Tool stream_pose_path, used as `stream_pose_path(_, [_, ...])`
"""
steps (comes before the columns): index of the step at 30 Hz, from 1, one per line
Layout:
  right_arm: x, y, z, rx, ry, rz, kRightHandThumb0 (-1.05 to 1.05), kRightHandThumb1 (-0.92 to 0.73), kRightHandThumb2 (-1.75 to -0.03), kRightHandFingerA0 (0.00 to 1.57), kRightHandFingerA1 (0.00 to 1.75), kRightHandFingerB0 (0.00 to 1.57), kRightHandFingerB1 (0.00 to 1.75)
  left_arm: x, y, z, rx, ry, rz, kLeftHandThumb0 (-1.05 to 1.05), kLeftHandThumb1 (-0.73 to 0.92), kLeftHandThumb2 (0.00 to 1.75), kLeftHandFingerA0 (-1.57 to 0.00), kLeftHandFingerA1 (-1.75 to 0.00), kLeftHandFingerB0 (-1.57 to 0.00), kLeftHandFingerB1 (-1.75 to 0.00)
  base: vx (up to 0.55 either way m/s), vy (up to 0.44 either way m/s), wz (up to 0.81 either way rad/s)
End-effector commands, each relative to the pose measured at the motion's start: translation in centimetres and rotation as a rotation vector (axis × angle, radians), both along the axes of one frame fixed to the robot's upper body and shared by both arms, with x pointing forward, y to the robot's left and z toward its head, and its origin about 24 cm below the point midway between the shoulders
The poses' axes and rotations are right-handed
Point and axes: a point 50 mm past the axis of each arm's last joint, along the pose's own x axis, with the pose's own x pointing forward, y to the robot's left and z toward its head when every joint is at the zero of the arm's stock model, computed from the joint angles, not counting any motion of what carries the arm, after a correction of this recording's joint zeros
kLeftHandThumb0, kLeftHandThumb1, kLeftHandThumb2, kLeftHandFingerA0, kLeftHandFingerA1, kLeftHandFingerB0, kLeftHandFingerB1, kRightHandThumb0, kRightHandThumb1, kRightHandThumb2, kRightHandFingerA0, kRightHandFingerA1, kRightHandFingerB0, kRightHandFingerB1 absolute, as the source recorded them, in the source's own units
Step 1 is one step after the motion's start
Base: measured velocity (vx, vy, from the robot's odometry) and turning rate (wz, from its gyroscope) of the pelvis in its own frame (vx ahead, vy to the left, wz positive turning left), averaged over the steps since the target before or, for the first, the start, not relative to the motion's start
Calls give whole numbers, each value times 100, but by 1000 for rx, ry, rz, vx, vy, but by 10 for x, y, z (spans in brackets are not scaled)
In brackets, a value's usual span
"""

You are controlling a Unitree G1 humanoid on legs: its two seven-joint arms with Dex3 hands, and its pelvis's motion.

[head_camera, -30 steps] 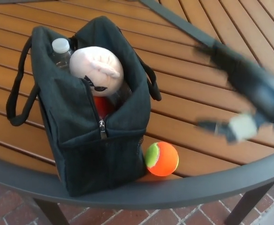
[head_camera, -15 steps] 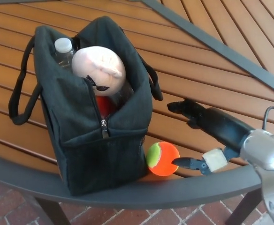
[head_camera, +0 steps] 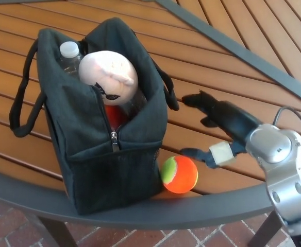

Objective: Pick up a rubric cube, an apple, a tennis ball, a soft toy, a bottle from the table and put it into the lunch box one by one

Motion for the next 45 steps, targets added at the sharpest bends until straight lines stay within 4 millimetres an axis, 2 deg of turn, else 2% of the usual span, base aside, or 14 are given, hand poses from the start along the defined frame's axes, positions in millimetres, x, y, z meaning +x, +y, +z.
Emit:
stream_pose_path(1, [0,14,-5,-2,-75,13,-49,-60,-59,46,66,50,43,6,5,6,38,-64,-19,3,58,97,-108,-114,-95,-99,0,0,0])
stream_pose_path(5, [-5,20,-11,-9,-75,45,-49,-60,-59,46,66,50,43,6,5,6,34,-64,-24,3,58,97,-108,-114,-95,-99,0,0,0])
stream_pose_path(6, [-11,25,-18,-51,-65,98,-48,-61,-58,43,77,49,42,6,5,6,33,-61,-19,1,61,93,-108,-113,-93,-98,0,0,0])
stream_pose_path(8, [-21,32,-30,-112,-49,180,-48,-61,-58,43,77,49,42,6,5,5,32,-57,-11,1,61,93,-108,-113,-93,-98,0,0,0])
stream_pose_path(14, [-24,32,-43,-222,-37,262,-50,-61,-58,38,76,47,48,7,5,7,31,-77,-8,1,60,90,-109,-114,-93,-97,0,0,0])
stream_pose_path(16, [-28,23,-56,-372,-37,336,-48,-61,-59,38,66,51,46,11,5,8,41,-81,-16,2,57,96,-106,-116,-97,-101,0,0,0])
stream_pose_path(21, [-35,17,-66,-455,-28,397,-51,-62,-59,40,62,50,46,13,8,8,33,-88,-9,3,55,100,-110,-117,-99,-104,0,0,0])
stream_pose_path(24, [-35,17,-67,-460,-27,402,-51,-62,-59,40,62,50,46,13,9,8,35,-86,-11,3,55,100,-110,-117,-99,-104,0,0,0])
stream_pose_path(25, [-37,17,-70,-460,-23,403,-54,-62,-59,40,73,52,51,14,8,8,27,-88,-6,4,59,94,-107,-117,-96,-101,0,0,0])
stream_pose_path(31, [-37,20,-76,-517,-34,431,-52,-63,-58,42,74,52,50,17,6,9,2,-93,3,3,62,92,-108,-118,-94,-101,0,0,0])
stream_pose_path(35, [-32,19,-79,-560,-48,438,-46,-65,-59,44,73,61,57,16,6,10,-12,-100,-23,9,63,96,-107,-119,-94,-104,0,0,0])
stream_pose_path(42, [-27,35,-85,-506,-65,391,-48,-71,-61,43,61,52,47,14,3,12,-43,-108,-17,6,62,94,-102,-124,-93,-105,0,0,0])
stream_pose_path(44, [-28,38,-86,-475,-72,383,-47,-71,-62,46,63,51,48,15,0,13,-49,-111,-19,7,61,96,-103,-124,-94,-106,0,0,0])
stream_pose_path(45, [-30,42,-89,-445,-85,372,-42,-75,-61,64,101,51,50,15,-1,13,-48,-114,-24,7,60,98,-101,-124,-94,-105,0,0,0])
